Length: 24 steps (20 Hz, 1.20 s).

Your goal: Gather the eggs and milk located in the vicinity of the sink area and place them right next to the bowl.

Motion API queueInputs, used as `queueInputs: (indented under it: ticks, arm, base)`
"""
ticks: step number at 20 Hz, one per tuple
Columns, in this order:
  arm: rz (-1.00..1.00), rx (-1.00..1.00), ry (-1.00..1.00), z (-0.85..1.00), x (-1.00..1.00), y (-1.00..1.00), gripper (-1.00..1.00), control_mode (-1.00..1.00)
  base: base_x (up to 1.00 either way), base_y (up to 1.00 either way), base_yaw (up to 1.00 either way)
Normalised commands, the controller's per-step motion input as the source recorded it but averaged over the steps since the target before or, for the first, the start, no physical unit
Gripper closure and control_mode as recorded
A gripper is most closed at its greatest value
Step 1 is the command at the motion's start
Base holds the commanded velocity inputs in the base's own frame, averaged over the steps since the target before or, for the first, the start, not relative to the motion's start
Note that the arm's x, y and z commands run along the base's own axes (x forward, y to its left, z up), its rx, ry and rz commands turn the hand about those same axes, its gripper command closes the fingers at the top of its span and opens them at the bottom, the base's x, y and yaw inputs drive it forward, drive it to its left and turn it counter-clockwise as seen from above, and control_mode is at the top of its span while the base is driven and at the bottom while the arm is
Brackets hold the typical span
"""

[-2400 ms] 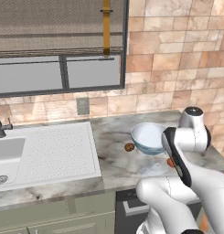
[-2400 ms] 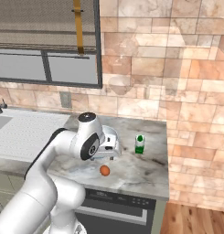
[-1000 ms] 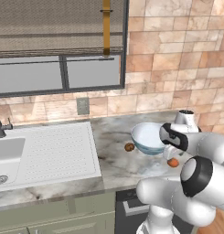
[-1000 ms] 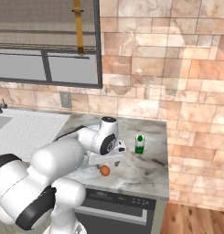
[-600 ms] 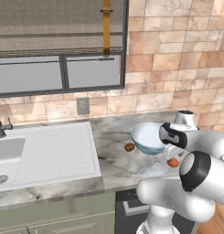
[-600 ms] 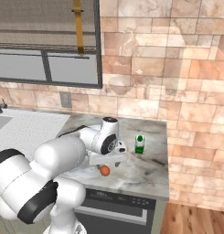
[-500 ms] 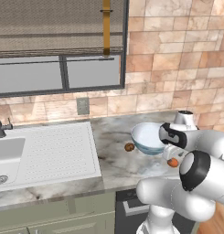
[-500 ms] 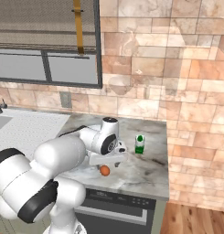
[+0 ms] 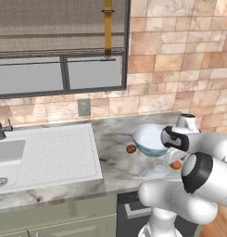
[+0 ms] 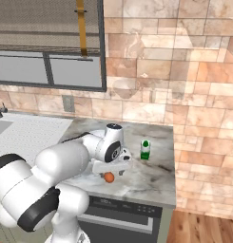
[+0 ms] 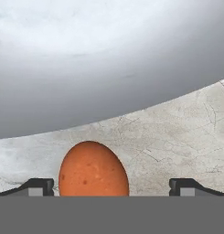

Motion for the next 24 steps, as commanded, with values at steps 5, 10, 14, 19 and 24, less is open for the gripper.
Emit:
queueInputs:
  ticks: [5, 10, 14, 19, 24]
  arm:
    - [0.00, 0.00, 0.00, -0.17, -0.10, 0.01, -1.00, -1.00]
    - [0.00, 0.00, 0.00, -0.20, 0.00, 0.00, -1.00, -1.00]
    - [0.00, 0.00, 0.00, -0.17, 0.00, 0.09, -1.00, -1.00]
    - [0.00, 0.00, 0.00, -0.13, 0.00, 0.15, 1.00, -1.00]
    - [0.00, 0.00, 0.00, -0.09, -0.11, 0.00, 1.00, -1.00]
  base:
    - [0.00, 0.00, 0.00]
    - [0.00, 0.00, 0.00]
    - [0.00, 0.00, 0.00]
    - [0.00, 0.00, 0.00]
    - [0.00, 0.00, 0.00]
